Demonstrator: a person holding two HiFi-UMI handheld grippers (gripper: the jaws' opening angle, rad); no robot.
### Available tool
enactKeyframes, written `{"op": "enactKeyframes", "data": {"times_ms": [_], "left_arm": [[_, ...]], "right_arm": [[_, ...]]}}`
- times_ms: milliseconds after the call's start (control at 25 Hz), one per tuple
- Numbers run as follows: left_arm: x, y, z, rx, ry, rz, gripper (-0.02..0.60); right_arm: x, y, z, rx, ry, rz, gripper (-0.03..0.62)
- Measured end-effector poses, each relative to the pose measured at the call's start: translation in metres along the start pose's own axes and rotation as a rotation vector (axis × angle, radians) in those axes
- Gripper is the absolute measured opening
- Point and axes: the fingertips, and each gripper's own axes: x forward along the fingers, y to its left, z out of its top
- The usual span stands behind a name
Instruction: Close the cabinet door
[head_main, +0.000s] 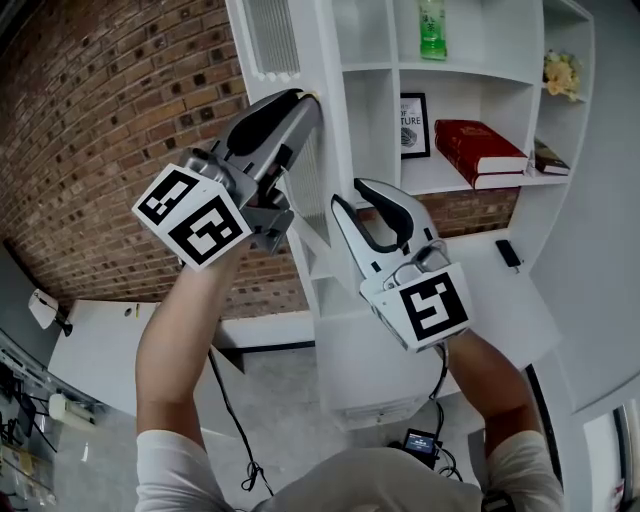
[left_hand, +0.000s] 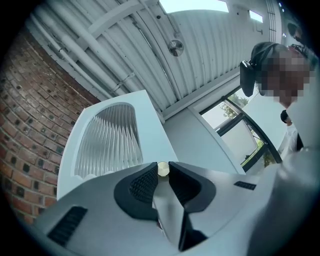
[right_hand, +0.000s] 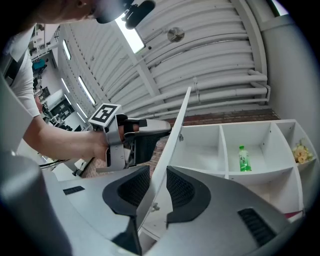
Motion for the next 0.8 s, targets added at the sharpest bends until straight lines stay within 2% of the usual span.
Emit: {"op": "enactKeyframes", "data": {"times_ms": [320,800], "left_arm": [[0.033,-0.006,-0.016,0.032,0.021,0.030,0.075],[0.092,-0.005,-0.049,0.064,0.071,0.057,0.075]], "right_arm": [[-0.007,-0.036,-0.017,0.016,-0.002,-0.004,0.110],[-0.012,-0.099,-0.051,0.014,0.049,-0.081,0.110]]}}
